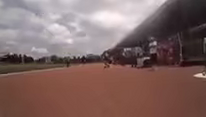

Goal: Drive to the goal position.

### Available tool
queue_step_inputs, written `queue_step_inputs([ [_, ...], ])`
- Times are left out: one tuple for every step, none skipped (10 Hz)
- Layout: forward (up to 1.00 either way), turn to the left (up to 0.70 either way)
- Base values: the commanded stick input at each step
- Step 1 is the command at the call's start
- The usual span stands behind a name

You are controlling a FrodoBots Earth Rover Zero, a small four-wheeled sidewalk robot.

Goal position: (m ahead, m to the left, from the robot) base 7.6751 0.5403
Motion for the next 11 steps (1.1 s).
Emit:
queue_step_inputs([
  [0.7,0.0],
  [0.7,0.0],
  [0.7,0.0],
  [0.7,0.0],
  [0.7,0.0],
  [0.7,0.0],
  [0.7,0.0],
  [0.7,0.0],
  [0.7,0.0],
  [0.7,0.0],
  [0.7,0.0],
])
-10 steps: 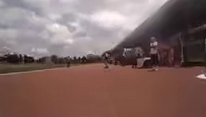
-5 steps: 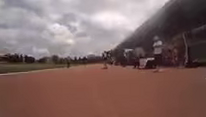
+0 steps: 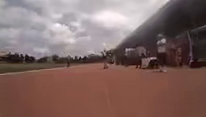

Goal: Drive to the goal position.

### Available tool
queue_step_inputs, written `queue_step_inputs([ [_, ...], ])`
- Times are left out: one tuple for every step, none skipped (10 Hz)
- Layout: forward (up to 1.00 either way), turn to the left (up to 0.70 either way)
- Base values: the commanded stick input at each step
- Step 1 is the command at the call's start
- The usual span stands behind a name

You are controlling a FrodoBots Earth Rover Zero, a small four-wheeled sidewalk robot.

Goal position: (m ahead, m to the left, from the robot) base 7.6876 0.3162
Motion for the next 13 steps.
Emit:
queue_step_inputs([
  [0.7,0.0],
  [0.7,0.0],
  [0.7,0.0],
  [0.7,0.0],
  [0.7,0.0],
  [0.7,0.0],
  [0.7,0.0],
  [0.7,0.0],
  [0.7,0.0],
  [0.7,0.0],
  [0.7,0.0],
  [0.7,0.0],
  [0.7,0.0],
])
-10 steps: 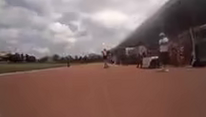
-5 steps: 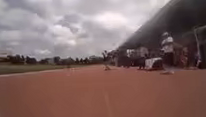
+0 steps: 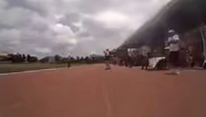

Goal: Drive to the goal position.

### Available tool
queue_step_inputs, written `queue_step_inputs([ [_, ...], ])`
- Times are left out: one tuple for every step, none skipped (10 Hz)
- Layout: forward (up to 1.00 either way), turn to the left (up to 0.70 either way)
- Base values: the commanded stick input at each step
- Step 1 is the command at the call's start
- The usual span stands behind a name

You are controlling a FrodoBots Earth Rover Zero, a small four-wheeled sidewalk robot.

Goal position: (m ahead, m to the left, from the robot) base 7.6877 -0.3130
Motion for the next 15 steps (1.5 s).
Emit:
queue_step_inputs([
  [0.7,0.0],
  [0.7,0.0],
  [0.7,0.0],
  [0.7,0.0],
  [0.7,0.0],
  [0.7,0.0],
  [0.7,0.0],
  [0.7,0.0],
  [0.7,0.0],
  [0.7,0.0],
  [0.7,0.0],
  [0.7,0.0],
  [0.7,0.0],
  [0.7,0.0],
  [0.7,0.0],
])
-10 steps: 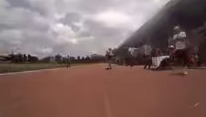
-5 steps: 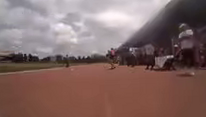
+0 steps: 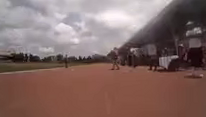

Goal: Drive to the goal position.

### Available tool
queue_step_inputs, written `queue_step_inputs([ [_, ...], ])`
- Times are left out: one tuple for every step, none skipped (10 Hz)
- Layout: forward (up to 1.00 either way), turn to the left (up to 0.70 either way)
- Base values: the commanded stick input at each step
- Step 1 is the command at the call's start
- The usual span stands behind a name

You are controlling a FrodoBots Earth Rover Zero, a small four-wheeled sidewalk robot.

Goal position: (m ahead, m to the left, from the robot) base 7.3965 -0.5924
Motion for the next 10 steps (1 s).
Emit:
queue_step_inputs([
  [0.7,0.0],
  [0.7,0.0],
  [0.7,0.0],
  [0.7,0.0],
  [0.7,0.0],
  [0.7,0.0],
  [0.7,0.0],
  [0.7,0.0],
  [0.7,0.0],
  [0.7,0.0],
])
